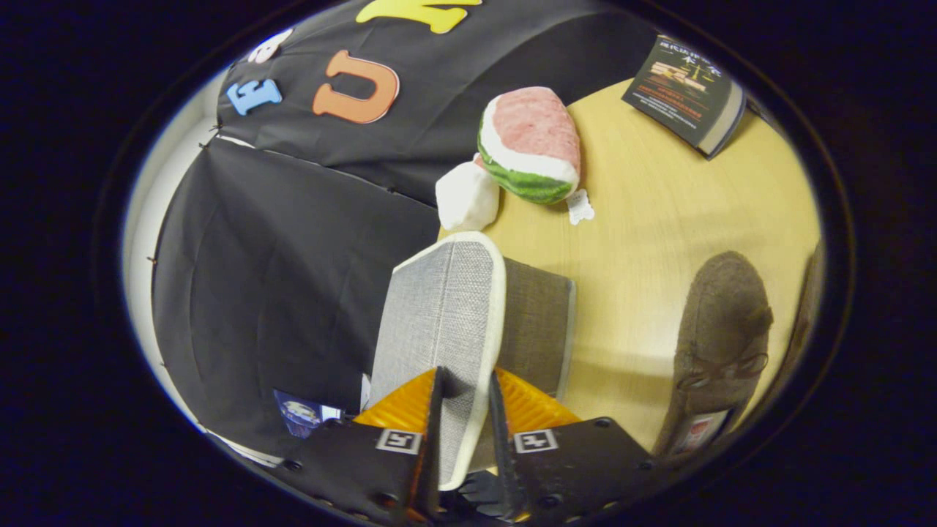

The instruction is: Open the storage box then place both shoes into the box .Put the left shoe in first, then the right shoe, with the right side of both shoes facing outward in a uniform manner.

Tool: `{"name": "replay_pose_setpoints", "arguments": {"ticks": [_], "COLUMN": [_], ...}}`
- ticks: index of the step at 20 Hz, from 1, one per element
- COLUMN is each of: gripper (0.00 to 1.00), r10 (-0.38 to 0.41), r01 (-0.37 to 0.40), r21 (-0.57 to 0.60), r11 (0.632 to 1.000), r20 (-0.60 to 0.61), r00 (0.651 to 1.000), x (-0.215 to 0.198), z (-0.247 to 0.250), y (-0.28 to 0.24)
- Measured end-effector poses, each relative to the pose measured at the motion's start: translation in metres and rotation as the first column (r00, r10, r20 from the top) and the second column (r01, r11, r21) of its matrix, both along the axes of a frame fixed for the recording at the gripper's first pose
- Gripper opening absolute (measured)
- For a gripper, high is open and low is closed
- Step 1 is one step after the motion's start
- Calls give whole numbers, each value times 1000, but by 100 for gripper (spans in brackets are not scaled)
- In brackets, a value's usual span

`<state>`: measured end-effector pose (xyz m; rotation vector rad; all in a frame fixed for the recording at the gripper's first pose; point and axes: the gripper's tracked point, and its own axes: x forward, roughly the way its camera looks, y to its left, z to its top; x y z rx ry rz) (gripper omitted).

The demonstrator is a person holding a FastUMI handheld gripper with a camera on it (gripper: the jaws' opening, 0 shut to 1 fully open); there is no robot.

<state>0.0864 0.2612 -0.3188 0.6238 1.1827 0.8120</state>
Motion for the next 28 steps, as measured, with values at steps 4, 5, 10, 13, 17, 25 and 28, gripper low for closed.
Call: {"name": "replay_pose_setpoints", "arguments": {"ticks": [4, 5, 10, 13, 17, 25, 28], "gripper": [10, 9, 0, 0, 0, 0, 0], "r10": [-13, -25, -30, -34, -44, -8, 20], "r01": [14, 26, 29, 33, 46, 16, -11], "r21": [13, 22, -11, -20, 37, 127, 134], "r11": [1000, 999, 1000, 999, 998, 992, 991], "r20": [-39, -75, -67, -55, -46, -63, -67], "r00": [999, 997, 997, 998, 998, 998, 998], "x": [2, -2, 0, -1, 2, -16, -31], "z": [10, 14, 38, 63, 114, 175, 182], "y": [-7, -7, 5, 12, 37, 134, 173]}}
